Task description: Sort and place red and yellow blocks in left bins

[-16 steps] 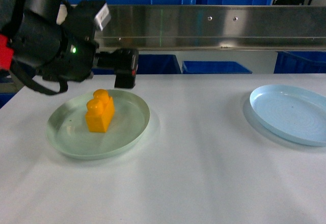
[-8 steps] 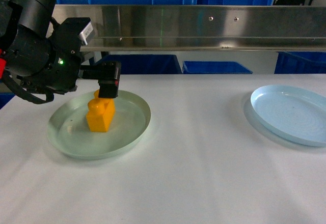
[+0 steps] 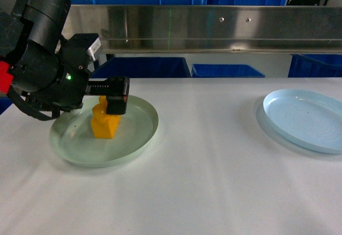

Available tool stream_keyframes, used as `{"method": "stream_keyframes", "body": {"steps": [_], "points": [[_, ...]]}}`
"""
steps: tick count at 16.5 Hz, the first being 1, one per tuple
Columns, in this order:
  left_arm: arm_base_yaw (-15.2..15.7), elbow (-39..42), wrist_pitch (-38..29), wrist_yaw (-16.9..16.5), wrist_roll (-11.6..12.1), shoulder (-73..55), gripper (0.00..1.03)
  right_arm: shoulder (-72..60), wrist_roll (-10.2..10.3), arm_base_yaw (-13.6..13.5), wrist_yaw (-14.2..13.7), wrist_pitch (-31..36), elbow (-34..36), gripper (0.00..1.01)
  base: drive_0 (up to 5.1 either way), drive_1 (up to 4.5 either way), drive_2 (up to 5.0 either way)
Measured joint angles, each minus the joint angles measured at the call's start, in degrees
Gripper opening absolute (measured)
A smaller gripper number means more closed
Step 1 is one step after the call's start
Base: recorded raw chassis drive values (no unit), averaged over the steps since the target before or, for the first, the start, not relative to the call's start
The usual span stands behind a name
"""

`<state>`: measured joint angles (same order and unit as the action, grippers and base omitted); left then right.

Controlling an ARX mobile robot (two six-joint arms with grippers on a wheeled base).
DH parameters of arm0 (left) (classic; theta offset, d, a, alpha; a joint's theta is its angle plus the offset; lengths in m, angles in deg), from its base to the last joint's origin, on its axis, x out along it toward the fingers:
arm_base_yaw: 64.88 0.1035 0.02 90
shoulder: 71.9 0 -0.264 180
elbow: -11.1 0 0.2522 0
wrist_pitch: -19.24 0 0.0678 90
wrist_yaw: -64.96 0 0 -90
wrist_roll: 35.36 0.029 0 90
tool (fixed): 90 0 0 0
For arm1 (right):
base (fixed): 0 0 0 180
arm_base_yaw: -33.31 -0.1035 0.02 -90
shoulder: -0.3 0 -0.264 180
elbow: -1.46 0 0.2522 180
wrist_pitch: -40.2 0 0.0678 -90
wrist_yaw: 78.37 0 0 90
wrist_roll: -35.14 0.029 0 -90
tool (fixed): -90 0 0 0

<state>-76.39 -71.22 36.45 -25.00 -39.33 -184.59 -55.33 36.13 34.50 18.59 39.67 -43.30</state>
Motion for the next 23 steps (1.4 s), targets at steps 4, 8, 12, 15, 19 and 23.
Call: {"method": "stream_keyframes", "body": {"steps": [4, 8, 12, 15, 19, 23], "points": [[-0.6, -1.2, 0.2, -1.1, 1.4, -2.7, 0.84, 0.0, 0.0, 0.0, 0.0, 0.0, 0.0, 0.28, 0.0, 0.00, 0.0], [0.0, -1.2, -1.0, -0.8, 2.0, -2.8, 0.45, 0.0, 0.0, 0.0, 0.0, 0.0, 0.0, 0.28, 0.0, 0.00, 0.0], [-0.3, -1.2, -1.7, -0.9, 2.6, -2.8, 0.27, 0.0, 0.0, 0.0, 0.0, 0.0, 0.0, 0.28, 0.0, 0.00, 0.0], [2.7, 2.2, -4.7, -3.5, 3.0, 3.1, 0.27, 0.0, 0.0, 0.0, 0.0, 0.0, 0.0, 0.28, 0.0, 0.00, 0.0], [14.1, 12.5, -7.9, -7.3, 3.8, 24.4, 0.27, 0.0, 0.0, 0.0, 0.0, 0.0, 0.0, 0.28, 0.0, 0.00, 0.0], [16.0, 23.9, -6.1, -5.2, 5.9, 43.8, 0.27, 0.0, 0.0, 0.0, 0.0, 0.0, 0.0, 0.28, 0.0, 0.00, 0.0]]}}
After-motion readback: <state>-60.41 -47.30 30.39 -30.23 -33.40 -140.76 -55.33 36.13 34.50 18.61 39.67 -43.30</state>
